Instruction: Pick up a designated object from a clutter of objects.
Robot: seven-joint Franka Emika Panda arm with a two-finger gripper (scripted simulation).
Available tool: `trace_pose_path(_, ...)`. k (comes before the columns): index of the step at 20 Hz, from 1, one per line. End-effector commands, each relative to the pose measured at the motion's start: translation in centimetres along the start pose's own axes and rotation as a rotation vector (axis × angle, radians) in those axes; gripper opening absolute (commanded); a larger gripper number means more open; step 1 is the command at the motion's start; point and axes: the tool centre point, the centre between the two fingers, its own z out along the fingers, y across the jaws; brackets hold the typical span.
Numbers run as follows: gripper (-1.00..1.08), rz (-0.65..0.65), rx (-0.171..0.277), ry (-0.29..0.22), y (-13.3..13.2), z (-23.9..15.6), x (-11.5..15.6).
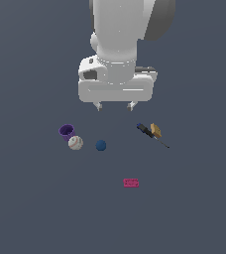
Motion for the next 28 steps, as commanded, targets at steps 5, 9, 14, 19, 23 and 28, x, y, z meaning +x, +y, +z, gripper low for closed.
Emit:
trace_pose_path(5,1.0,-0.006,-0.006,-0.007,-0.2,0.2,0.1)
trace_pose_path(9,1.0,-0.013,-0.016,-0.02,-0.6,0.5,0.1)
trace_pose_path(14,1.0,-0.013,-0.017,-0.021,-0.7,0.5,0.1)
trace_pose_path(19,1.0,-0.048,-0.021,-0.022,-0.7,1.0,0.6)
trace_pose_path(23,1.0,-0.103,-0.026,-0.023,-0.9,1.7,1.3)
trace_pose_path(28,1.0,-0.206,-0.034,-0.026,-1.1,3.0,2.6)
